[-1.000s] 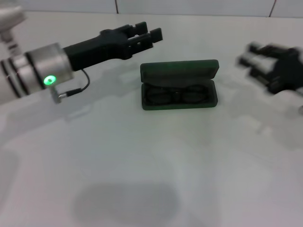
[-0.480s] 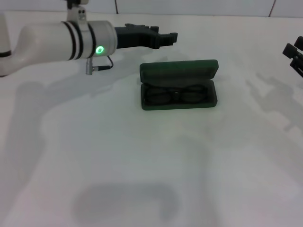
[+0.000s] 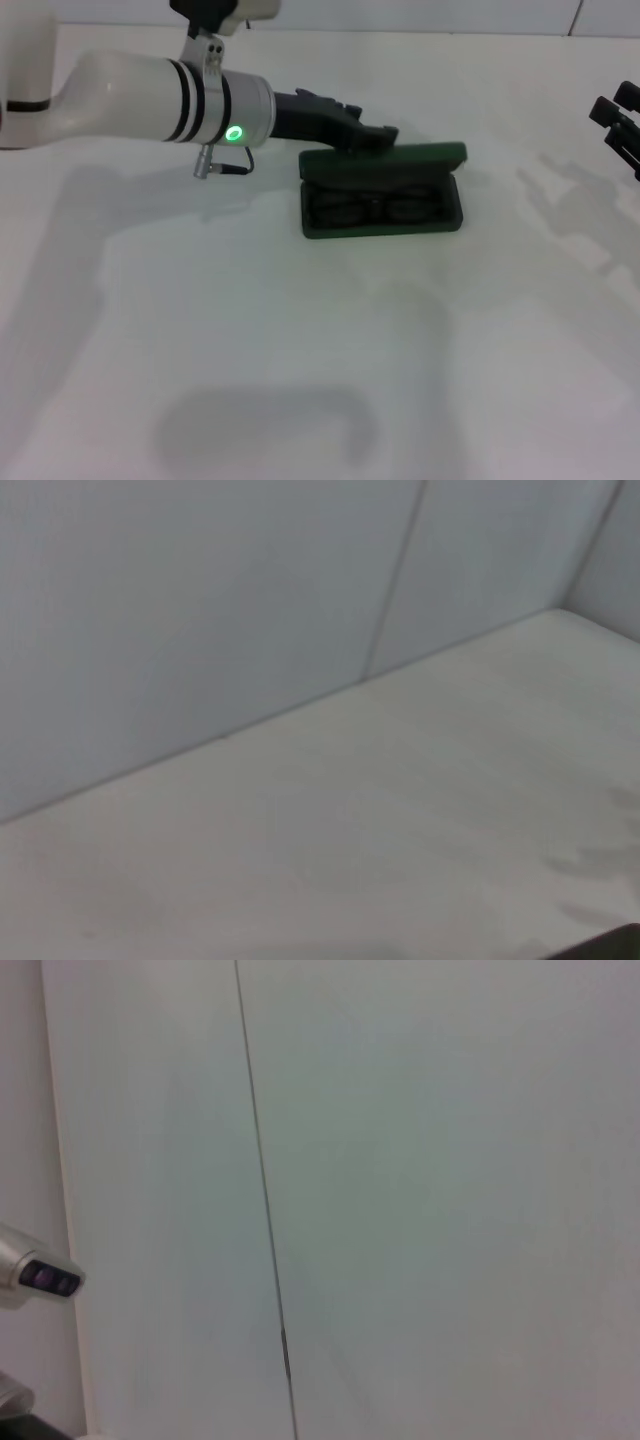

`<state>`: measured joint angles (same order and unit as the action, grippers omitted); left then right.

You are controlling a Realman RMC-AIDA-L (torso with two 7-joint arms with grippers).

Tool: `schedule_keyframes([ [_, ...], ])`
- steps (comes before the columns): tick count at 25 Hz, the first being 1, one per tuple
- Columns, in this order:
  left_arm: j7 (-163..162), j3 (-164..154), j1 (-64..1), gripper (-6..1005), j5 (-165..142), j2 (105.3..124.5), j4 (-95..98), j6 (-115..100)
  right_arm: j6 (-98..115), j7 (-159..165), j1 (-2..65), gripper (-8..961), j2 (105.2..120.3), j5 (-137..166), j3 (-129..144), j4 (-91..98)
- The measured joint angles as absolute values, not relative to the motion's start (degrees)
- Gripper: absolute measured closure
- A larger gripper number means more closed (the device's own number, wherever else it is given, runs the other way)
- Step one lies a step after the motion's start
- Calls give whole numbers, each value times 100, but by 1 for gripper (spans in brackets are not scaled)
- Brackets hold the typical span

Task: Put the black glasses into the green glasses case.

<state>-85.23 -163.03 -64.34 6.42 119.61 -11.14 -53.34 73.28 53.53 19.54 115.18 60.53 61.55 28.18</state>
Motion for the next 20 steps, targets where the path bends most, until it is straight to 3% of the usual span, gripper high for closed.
schedule_keyframes([
  [9, -7763, -16293, -6178, 381, 622, 11981, -843, -5692, 6964, 5352, 2076, 605, 11509, 6189, 6168, 2814],
  [14, -7324, -16292, -6067, 476, 628, 11983, -663, -5691, 6870, 5325, 2151, 605, 11503, 6213, 6167, 2812],
  [20, -6784, -16287, -5969, 465, 709, 11986, -547, -5676, 6722, 5301, 2250, 601, 11519, 6327, 6156, 2838],
])
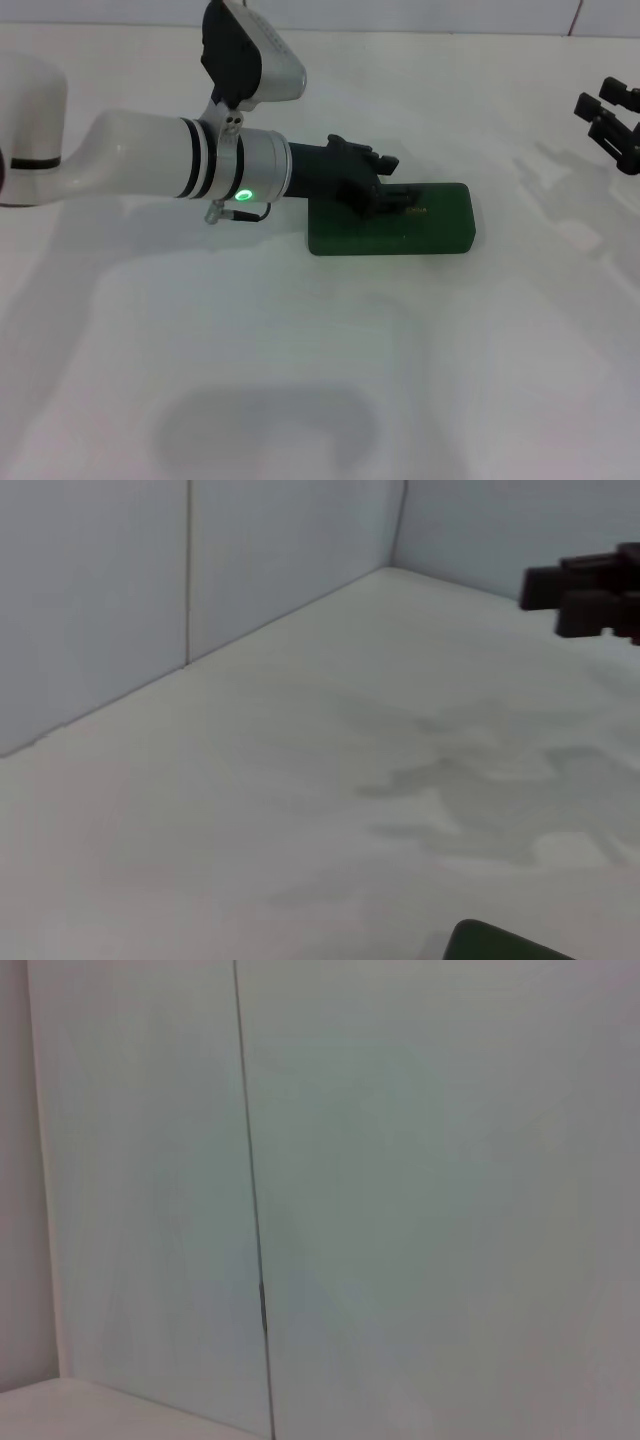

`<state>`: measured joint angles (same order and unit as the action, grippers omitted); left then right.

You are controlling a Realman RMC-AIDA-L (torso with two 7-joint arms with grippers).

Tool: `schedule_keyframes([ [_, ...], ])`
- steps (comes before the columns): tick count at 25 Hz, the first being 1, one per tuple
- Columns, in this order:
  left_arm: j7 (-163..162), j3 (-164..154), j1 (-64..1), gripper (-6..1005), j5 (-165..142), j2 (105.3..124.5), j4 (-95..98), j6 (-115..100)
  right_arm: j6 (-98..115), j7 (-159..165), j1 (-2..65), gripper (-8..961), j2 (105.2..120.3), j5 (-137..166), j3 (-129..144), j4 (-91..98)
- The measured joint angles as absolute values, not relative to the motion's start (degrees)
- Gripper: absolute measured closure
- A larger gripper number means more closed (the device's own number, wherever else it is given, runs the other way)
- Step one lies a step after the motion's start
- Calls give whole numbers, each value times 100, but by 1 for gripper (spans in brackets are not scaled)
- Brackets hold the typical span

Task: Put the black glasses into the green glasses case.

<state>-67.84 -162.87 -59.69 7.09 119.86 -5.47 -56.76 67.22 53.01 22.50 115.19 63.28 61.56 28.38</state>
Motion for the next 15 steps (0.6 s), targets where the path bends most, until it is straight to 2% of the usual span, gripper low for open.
schedule_keyframes([
  [5, -6067, -16286, -5706, 454, 1669, 11930, -673, -6811, 7531, 5308, 2295, 598, 11461, 6721, 6224, 2887],
  [9, -5700, -16290, -5189, 445, 2456, 11750, -1177, -9097, 8518, 5397, 2449, 596, 11393, 7345, 6245, 2911],
  [11, -5414, -16288, -4869, 441, 2520, 11620, -1326, -10140, 8991, 5450, 2570, 595, 11405, 7748, 6251, 2950],
  [14, -4699, -16292, -4294, 434, 2482, 11480, -1356, -11087, 9307, 5435, 2764, 465, 11507, 8260, 6268, 3004],
  [15, -4503, -16291, -4145, 387, 2467, 11464, -1350, -11255, 9305, 5417, 2822, 422, 11533, 8324, 6287, 2997],
])
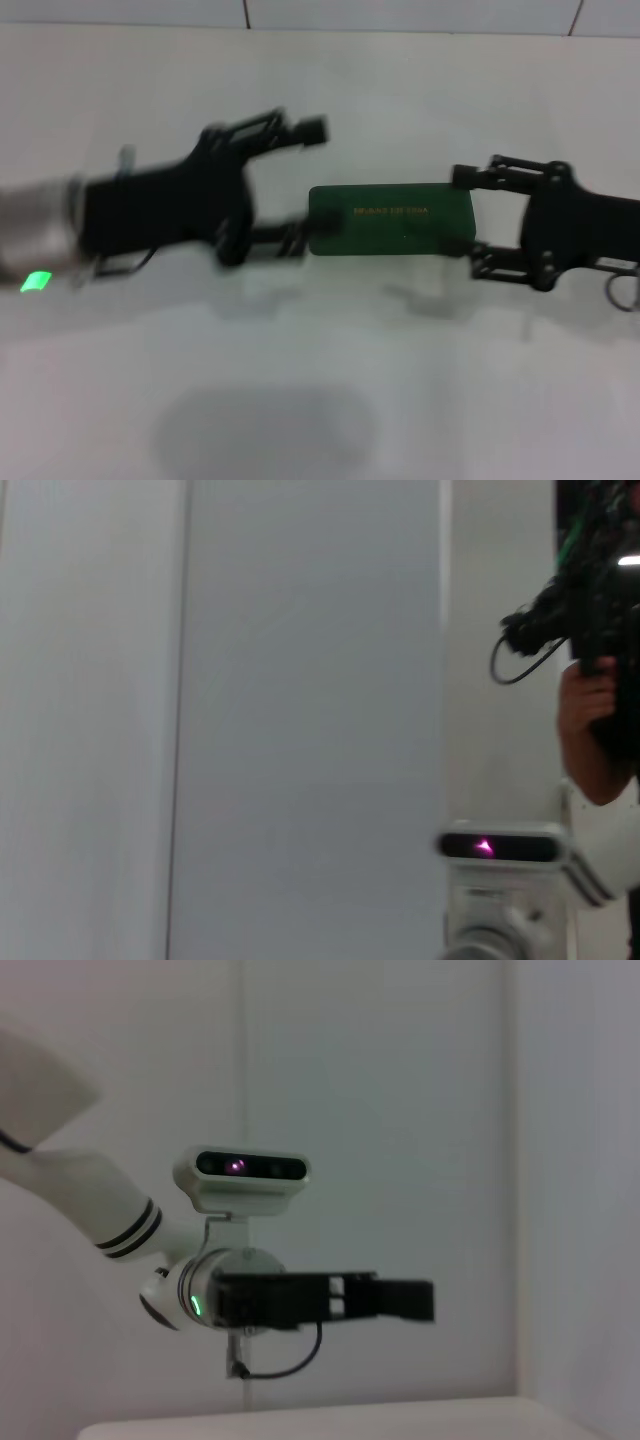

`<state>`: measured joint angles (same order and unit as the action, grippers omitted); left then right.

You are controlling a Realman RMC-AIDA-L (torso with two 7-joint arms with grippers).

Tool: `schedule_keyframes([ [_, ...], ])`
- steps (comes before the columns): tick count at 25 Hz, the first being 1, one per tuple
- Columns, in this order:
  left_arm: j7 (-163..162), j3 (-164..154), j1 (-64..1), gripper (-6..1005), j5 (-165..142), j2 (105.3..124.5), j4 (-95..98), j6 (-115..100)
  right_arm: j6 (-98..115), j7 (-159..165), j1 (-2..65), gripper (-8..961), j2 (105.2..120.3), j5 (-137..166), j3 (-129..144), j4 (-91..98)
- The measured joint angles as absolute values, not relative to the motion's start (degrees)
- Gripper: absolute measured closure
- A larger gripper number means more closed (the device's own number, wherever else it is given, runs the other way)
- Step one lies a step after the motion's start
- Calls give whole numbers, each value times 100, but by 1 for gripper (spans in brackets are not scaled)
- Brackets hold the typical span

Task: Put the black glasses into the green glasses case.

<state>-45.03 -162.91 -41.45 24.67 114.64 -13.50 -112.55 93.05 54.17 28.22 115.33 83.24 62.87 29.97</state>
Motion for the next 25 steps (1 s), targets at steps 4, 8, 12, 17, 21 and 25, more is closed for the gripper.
schedule_keyframes([
  [4, -3976, -16294, -3710, 201, 2266, 11543, -1355, -11480, 9212, 5245, 2985, 283, 11577, 8398, 6498, 2870],
  [8, -3794, -16295, -3509, 125, 2152, 11644, -1370, -11494, 9011, 5083, 3137, 176, 11592, 8379, 6601, 2721],
  [12, -3738, -16295, -3374, 106, 2137, 11650, -1372, -11506, 8898, 5066, 3295, 129, 11607, 8379, 6681, 2665],
  [17, -3599, -16295, -3329, 107, 2135, 11653, -1371, -11506, 8808, 5014, 3375, 94, 11610, 8367, 6745, 2661],
  [21, -3571, -16295, -3360, 107, 2154, 11654, -1372, -11506, 8805, 4997, 3388, 94, 11610, 8364, 6746, 2661],
  [25, -3568, -16295, -3400, 107, 2191, 11654, -1371, -11506, 8783, 4995, 3405, 94, 11610, 8364, 6734, 2671],
])
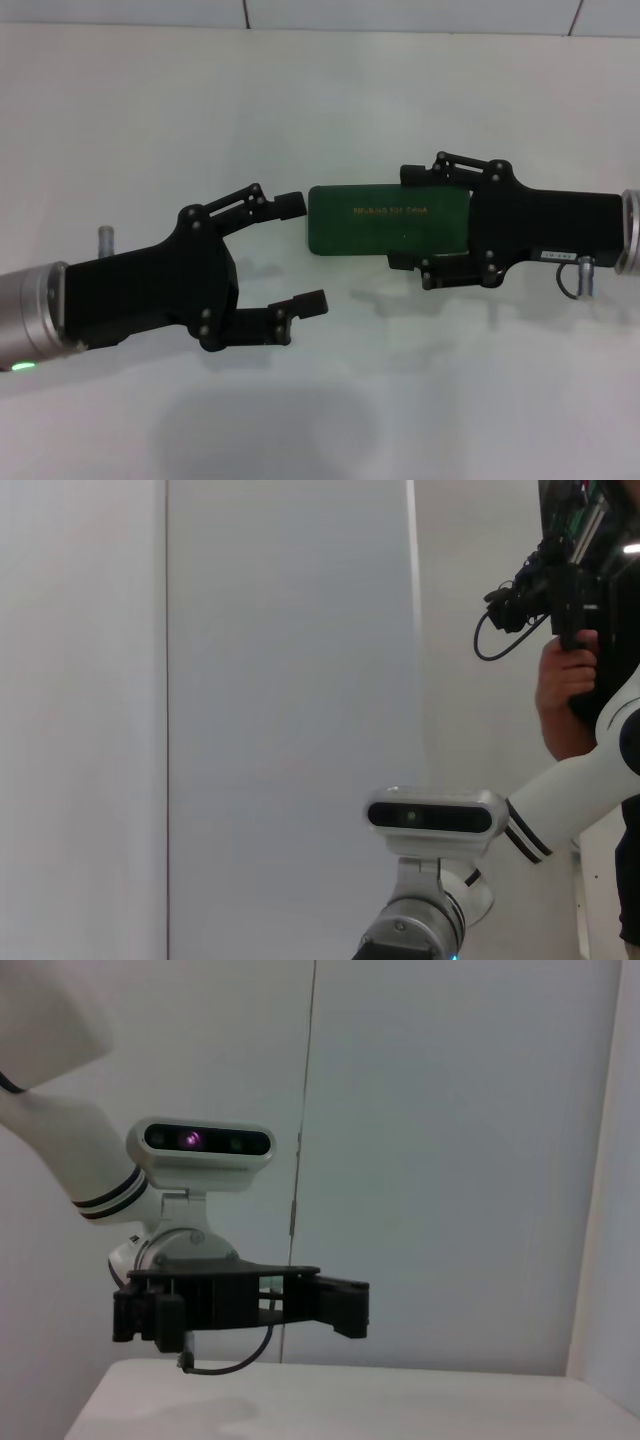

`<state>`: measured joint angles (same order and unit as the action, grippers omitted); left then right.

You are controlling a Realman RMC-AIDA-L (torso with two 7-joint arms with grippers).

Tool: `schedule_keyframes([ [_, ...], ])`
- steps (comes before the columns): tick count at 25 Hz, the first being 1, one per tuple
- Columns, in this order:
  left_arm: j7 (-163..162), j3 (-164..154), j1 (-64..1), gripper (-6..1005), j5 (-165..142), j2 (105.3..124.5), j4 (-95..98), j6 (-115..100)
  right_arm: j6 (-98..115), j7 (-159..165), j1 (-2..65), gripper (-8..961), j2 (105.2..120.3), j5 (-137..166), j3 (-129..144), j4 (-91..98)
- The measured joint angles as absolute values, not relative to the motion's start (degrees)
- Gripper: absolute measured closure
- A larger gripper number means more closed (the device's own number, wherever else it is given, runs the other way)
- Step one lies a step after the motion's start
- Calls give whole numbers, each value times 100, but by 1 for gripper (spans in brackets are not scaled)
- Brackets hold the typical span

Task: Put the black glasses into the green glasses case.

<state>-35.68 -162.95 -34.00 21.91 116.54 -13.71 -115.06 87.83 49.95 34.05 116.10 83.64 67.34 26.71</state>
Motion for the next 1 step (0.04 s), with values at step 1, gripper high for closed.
schedule_keyframes([
  [1, -3568, -16293, -3412, 107, 2198, 11653, -1371, -11506, 8763, 4993, 3406, 94, 11611, 8363, 6730, 2674],
])
